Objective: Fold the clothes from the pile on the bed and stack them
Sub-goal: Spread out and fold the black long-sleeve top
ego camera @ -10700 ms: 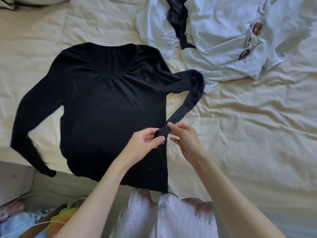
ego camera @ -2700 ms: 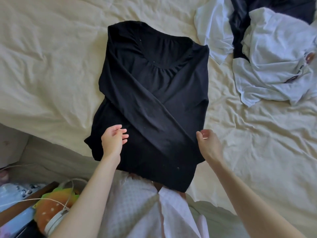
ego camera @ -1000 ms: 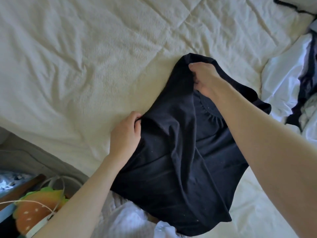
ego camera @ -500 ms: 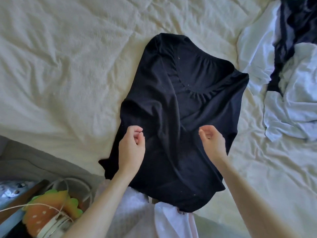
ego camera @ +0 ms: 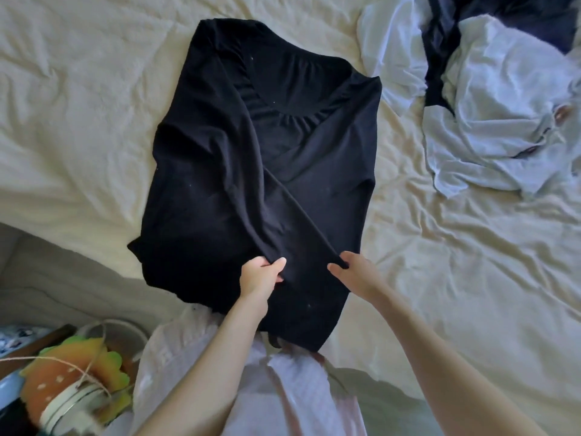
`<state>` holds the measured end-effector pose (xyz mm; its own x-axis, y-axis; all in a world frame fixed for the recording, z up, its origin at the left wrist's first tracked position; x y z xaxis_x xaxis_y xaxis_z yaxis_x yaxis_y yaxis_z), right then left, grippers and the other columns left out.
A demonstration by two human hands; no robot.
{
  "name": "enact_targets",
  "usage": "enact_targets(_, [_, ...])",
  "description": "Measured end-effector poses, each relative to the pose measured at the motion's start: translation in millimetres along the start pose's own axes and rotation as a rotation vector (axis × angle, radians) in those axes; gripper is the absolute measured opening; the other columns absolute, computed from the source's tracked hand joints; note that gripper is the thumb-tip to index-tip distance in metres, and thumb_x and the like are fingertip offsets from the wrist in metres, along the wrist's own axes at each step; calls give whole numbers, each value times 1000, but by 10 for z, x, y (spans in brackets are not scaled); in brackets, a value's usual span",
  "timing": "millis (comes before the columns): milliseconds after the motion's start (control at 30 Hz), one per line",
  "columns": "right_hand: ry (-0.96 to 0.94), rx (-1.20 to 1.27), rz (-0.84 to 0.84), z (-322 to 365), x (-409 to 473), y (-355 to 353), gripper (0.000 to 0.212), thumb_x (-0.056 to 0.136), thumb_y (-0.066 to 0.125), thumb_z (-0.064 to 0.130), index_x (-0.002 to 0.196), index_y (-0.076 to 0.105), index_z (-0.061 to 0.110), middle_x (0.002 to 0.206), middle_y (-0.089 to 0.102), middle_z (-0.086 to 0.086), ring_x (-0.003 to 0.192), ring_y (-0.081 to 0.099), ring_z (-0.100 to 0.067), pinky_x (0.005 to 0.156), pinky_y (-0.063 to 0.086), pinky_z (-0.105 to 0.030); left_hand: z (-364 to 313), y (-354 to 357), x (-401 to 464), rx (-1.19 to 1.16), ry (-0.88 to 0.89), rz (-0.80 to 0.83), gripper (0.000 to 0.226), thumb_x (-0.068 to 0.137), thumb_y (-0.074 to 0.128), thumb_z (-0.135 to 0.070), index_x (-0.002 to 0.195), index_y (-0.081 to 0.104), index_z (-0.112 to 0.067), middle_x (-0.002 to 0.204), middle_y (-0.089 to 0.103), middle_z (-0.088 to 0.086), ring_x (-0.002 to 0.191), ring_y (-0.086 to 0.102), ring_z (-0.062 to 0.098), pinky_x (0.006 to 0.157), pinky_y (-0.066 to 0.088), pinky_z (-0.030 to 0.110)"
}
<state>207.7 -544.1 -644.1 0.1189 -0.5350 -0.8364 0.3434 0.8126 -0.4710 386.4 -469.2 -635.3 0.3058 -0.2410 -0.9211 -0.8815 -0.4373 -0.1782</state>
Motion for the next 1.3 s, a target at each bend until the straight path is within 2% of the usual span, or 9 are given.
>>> enact_targets(167, [-45, 347, 11, -217, -289, 132, 9, 94, 54, 20, 85, 53, 17, 80, 61, -1, 77, 62, -21, 66, 49, -30, 389, 329, -292, -59, 95, 48, 2, 90, 60, -15, 89, 59, -16, 89, 68, 2, 80, 66, 11, 61, 47, 19])
enact_targets(300, [-27, 626, -29, -392, -537, 252, 15, 95, 52, 15, 82, 58, 17, 79, 64, 0, 67, 63, -10, 55, 50, -17, 650, 433, -428, -144, 159, 46, 14, 93, 53, -13, 81, 59, -11, 86, 67, 7, 86, 66, 20, 77, 57, 31])
enact_targets(467, [22, 862, -41, -661, -714, 422, 8, 95, 53, 11, 90, 55, 6, 93, 66, -13, 80, 66, -20, 63, 57, -24, 931, 423, -543, -156, 245, -91, 7, 98, 44, -21, 99, 51, -24, 102, 60, 0, 92, 63, 18, 66, 58, 31])
enact_targets(567, [30, 875, -63, -725, -741, 511, 8, 95, 53, 9, 87, 52, 7, 94, 64, -13, 83, 64, -20, 63, 56, -24, 1065, 406, -589, -163, 264, -57, 11, 98, 45, -16, 97, 49, -26, 101, 61, 2, 81, 68, 16, 56, 56, 27])
enact_targets(733, [10, 861, -110, -797, -747, 634, 8, 94, 53, 11, 91, 53, 4, 93, 66, -13, 85, 67, -23, 60, 56, -22, 1196, 353, -595, -149, 317, -82, 17, 96, 48, -11, 94, 50, -27, 95, 64, 2, 70, 69, 9, 54, 54, 23])
enact_targets(800, [27, 847, -96, -844, -747, 694, 7, 94, 53, 10, 93, 54, 4, 92, 66, -11, 83, 67, -20, 61, 55, -21, 1269, 329, -584, -112, 295, -77, 13, 96, 49, -11, 102, 51, -23, 96, 64, 3, 73, 69, 14, 56, 54, 23])
enact_targets(967, [108, 586, -101, -1023, -725, 817, 25, 95, 51, 23, 116, 57, 10, 110, 62, -5, 101, 61, -22, 92, 50, -43, 1410, 17, -511, 122, 232, -36, 21, 97, 47, -10, 116, 49, -18, 102, 62, 4, 86, 63, 15, 63, 53, 22])
enact_targets(1133, [178, 594, -169, -1115, -760, 946, 30, 97, 42, 17, 123, 55, 7, 120, 60, -11, 109, 57, -25, 96, 47, -45, 1176, -741, -267, 261, 288, -166, 24, 97, 45, -9, 120, 52, -10, 110, 60, 9, 88, 58, 14, 72, 50, 25])
enact_targets(1300, [227, 763, -234, -1011, -801, 1228, 32, 97, 49, 25, 124, 56, 9, 122, 59, -7, 112, 56, -23, 99, 46, -45, 831, -1391, 57, 356, 329, -284, 28, 99, 44, -11, 126, 50, -11, 126, 54, 12, 108, 54, 24, 92, 47, 37])
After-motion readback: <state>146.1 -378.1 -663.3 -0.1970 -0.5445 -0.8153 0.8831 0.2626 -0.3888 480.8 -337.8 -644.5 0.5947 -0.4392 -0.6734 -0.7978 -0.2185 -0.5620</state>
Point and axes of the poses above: each hand's wrist, its own x-axis towards the middle knuckle, its own y-axis out of the palm, z = x × y, the point moved 2 cm from there along x, towards the middle knuckle
